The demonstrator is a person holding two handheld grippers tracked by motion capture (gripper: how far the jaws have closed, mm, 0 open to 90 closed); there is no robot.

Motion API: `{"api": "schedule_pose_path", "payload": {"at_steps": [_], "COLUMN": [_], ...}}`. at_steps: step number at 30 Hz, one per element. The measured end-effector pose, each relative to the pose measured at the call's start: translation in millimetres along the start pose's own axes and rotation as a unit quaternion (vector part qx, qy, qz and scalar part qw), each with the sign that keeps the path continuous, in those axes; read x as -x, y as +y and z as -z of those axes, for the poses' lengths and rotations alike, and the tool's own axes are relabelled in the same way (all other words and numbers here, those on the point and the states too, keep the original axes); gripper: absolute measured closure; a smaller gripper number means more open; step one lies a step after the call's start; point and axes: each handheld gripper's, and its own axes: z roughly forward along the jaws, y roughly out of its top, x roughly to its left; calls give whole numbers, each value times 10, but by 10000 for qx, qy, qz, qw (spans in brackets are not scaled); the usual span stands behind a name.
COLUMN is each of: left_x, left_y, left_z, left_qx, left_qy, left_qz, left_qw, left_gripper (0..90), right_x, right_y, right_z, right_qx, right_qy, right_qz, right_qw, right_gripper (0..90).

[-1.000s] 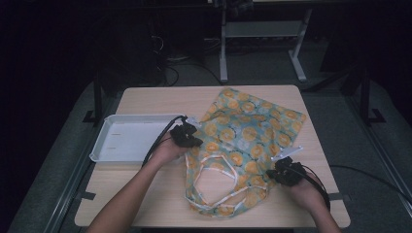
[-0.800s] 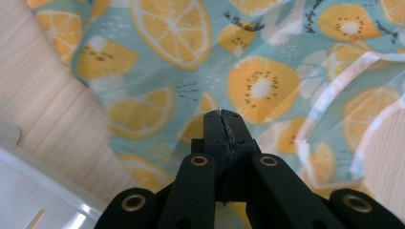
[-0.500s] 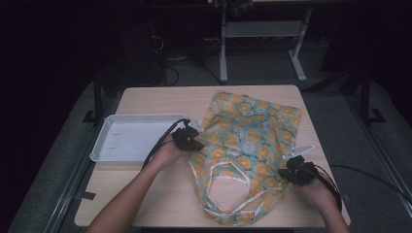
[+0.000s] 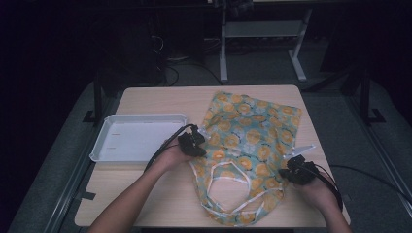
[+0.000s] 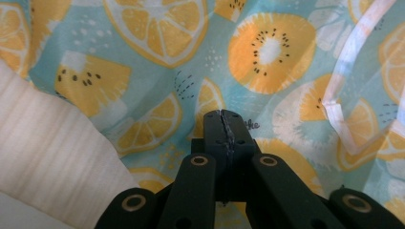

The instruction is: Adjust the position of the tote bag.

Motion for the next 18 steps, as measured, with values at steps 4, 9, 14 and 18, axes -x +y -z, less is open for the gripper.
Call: {"api": "schedule_pose_path", "payload": {"at_steps": [4, 9, 14, 18], "left_x": [70, 167, 290, 371], "left_y": [3, 2, -55, -119], "left_z": [7, 19, 51, 80], "left_qx": [-85, -166, -216, -192], "left_qy": [-69, -167, -310, -384], "left_qz": [-125, -188, -211, -200], "left_qw": [9999, 9995, 9991, 9989], "left_gripper": [900, 900, 900, 900], "right_x": [14, 39, 66, 70], "right_y": [0, -17, -41, -39], "right_z": [10, 25, 41, 41], "right_qx": [-60, -90, -97, -105], "right_qy": [3, 15, 54, 73], "right_qz": [46, 60, 60, 99], "right_qw": [10000, 9999, 9999, 9999], "right_gripper": [897, 897, 897, 897]}}
